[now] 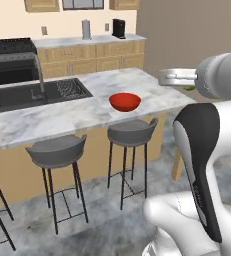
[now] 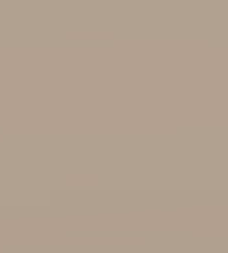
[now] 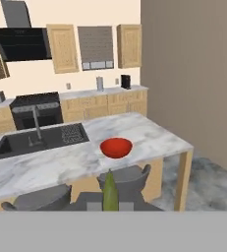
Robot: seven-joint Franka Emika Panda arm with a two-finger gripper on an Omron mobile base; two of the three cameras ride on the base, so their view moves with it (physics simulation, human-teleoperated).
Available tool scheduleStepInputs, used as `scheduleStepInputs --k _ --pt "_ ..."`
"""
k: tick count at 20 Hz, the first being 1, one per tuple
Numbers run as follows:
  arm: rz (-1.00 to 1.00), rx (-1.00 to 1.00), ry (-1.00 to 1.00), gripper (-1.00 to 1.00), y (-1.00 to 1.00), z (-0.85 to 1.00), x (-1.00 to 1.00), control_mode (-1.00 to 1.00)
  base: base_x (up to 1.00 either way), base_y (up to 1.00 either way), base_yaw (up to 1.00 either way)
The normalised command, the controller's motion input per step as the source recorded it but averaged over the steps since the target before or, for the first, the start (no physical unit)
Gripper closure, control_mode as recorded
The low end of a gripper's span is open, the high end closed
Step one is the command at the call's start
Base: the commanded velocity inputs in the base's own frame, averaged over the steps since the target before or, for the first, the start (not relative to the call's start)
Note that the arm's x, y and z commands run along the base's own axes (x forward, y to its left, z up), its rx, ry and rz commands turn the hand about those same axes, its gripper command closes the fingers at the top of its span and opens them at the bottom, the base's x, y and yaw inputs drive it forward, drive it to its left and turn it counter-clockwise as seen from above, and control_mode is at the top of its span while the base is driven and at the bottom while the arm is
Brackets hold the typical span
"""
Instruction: There is a bowl on the dining counter. Grab a lemon wedge from the fridge and place it in the bowl. Then get the liquor bottle and glass cup from the cabinet and place them next to the bowl.
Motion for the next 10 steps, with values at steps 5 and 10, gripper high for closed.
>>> scheduleStepInputs --k 5,10 --pt "0.0 0.0 0.0 1.0 0.0 0.0 0.0 1.0 0.82 -0.85 0.29" --pt "0.0 0.0 0.0 1.0 0.0 0.0 0.0 1.0 0.83 -0.57 0.33"
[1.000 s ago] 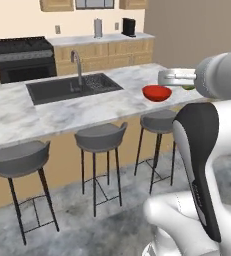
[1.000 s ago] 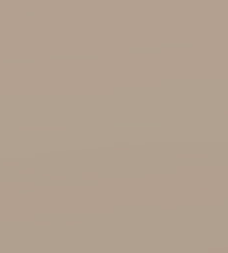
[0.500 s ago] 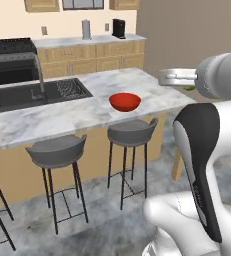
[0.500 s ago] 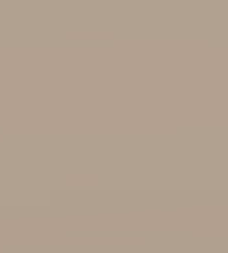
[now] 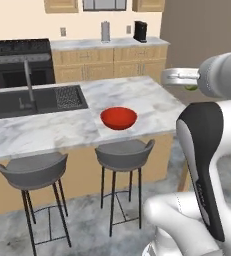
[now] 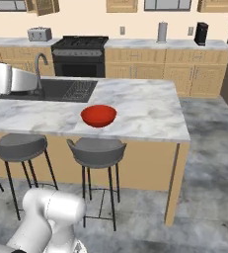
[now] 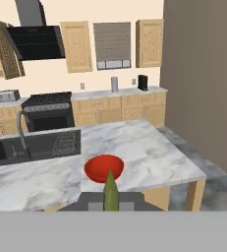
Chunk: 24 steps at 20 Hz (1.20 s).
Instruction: There is a bowl on the dining counter. Grab a lemon wedge from the fridge and place it in the bowl. Then get the liquor bottle and glass cup from the cabinet and place them next to the bowl.
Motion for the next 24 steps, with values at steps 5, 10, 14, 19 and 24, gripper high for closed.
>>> scheduleStepInputs --k 5,10,14,19,24 --pt "0.0 0.0 0.0 1.0 0.0 0.0 0.0 1.0 0.95 -0.21 0.27" --pt "0.0 0.0 0.0 1.0 0.0 0.0 0.0 1.0 0.96 -0.01 0.16" --pt "0.0 0.0 0.0 1.0 0.0 0.0 0.0 1.0 0.95 -0.07 0.06" --pt "0.0 0.0 0.0 1.0 0.0 0.0 0.0 1.0 0.87 -0.25 0.07" --pt "0.2 0.14 0.36 1.0 -0.44 -0.46 0.88 -1.0 0.0 0.0 0.0"
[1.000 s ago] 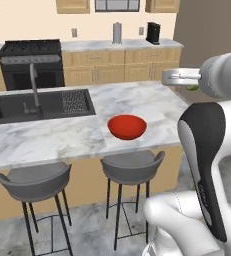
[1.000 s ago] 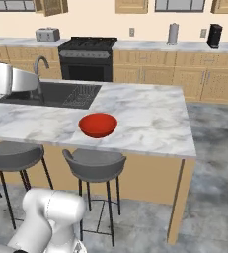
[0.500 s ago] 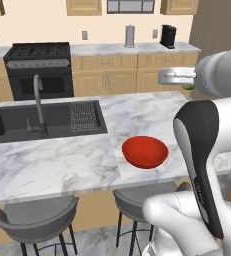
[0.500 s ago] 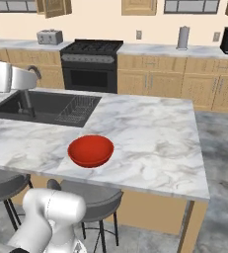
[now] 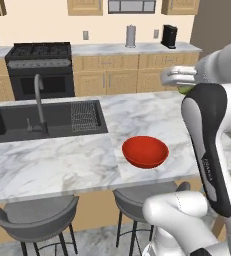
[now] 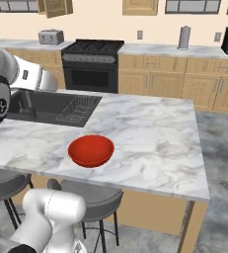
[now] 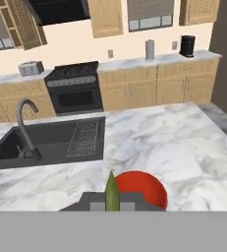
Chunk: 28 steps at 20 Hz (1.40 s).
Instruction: There is a bowl on the dining counter. Grab a lemon wedge from the fridge and place it in the bowl. Then get the liquor bottle and glass cup from the cabinet and place them next to the bowl.
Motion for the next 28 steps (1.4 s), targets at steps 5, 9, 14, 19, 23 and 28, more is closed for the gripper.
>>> scheduleStepInputs --k 5,9,14,19,23,28 --pt "0.26 0.18 0.48 1.0 -0.43 -0.74 0.78 -1.0 0.0 0.0 0.0" --pt "0.19 0.08 0.47 1.0 -0.13 -0.7 0.73 -1.0 0.0 0.0 0.0" --pt "0.09 0.01 0.37 1.0 0.0 -0.6 0.64 -1.0 0.0 0.0 0.0" --pt "0.01 0.0 0.29 1.0 0.0 -0.55 0.44 -1.0 0.0 0.0 0.0" --pt "0.0 -0.02 0.21 1.0 0.0 -0.52 0.33 -1.0 0.0 0.0 0.0" --pt "0.0 -0.05 0.12 1.0 0.0 -0.48 0.35 -1.0 0.0 0.0 0.0"
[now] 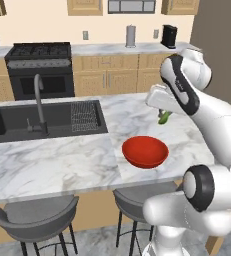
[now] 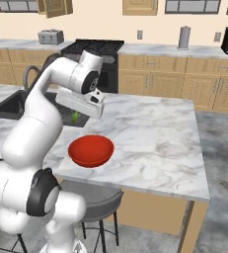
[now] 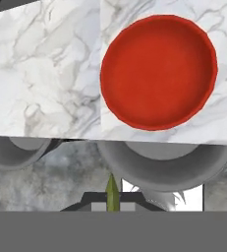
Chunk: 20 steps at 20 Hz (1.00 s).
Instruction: There is a bowl on the dining counter. Grab a lemon wedge from the fridge and place it in the bowl. Then get the liquor bottle and glass cup from the cabinet and place them next to the bowl.
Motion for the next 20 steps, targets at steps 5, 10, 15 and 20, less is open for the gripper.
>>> scheduleStepInputs --k 5,10,15,20 --pt "0.0 -0.08 0.11 1.0 0.0 -0.54 0.2 -1.0 0.0 0.0 0.0" --pt "0.0 -0.09 0.14 1.0 0.0 -0.55 0.26 -1.0 0.0 0.0 0.0" --pt "0.0 -0.08 0.13 1.0 0.0 -0.49 0.4 -1.0 0.0 0.0 0.0" --pt "0.0 -0.08 0.11 1.0 0.0 -0.46 0.51 -1.0 0.0 0.0 0.0"
